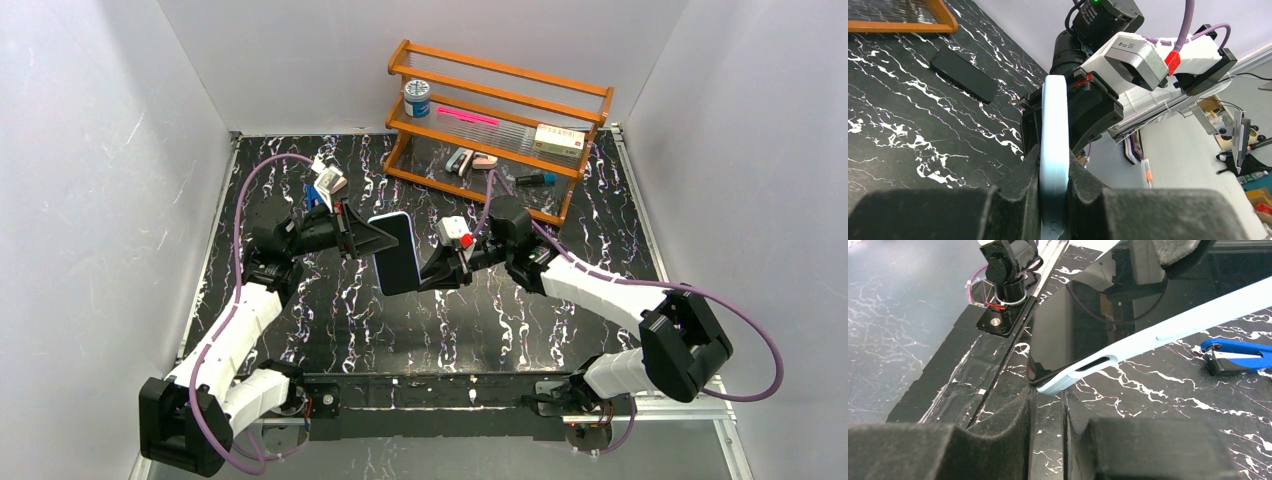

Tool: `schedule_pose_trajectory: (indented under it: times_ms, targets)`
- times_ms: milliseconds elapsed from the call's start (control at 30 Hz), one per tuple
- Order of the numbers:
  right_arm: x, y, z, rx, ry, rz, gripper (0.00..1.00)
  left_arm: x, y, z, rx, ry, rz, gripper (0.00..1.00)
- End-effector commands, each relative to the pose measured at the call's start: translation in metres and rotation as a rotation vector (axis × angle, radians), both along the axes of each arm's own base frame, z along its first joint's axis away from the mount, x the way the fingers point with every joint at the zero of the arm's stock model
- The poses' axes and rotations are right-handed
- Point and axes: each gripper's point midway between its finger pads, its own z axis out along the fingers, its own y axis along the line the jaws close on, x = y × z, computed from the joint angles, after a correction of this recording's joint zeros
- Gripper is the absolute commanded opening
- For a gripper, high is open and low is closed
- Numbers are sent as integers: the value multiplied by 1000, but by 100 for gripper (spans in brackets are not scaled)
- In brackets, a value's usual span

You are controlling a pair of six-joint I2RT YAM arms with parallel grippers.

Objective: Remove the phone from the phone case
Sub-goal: Remove the phone case from the phone.

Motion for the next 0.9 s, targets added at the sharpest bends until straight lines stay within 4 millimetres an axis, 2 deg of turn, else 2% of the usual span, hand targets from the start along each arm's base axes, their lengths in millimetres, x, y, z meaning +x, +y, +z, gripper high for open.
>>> schedule_pose_trajectory:
  times_ms: [0,267,567,867]
  targets:
    - [27,11,47,126,-189,-117,1,-18,-8,15,-30,6,-59,0]
    - [40,8,77,274,-64,-270,2,-25,-13,11,-35,11,-59,0]
    - [45,3,94,311,158,-340,14,-24,-16,13,-65,19,-39,0]
    - [42,-7,110,371,280,-322,26,-11,-16,8,-104,66,33,0]
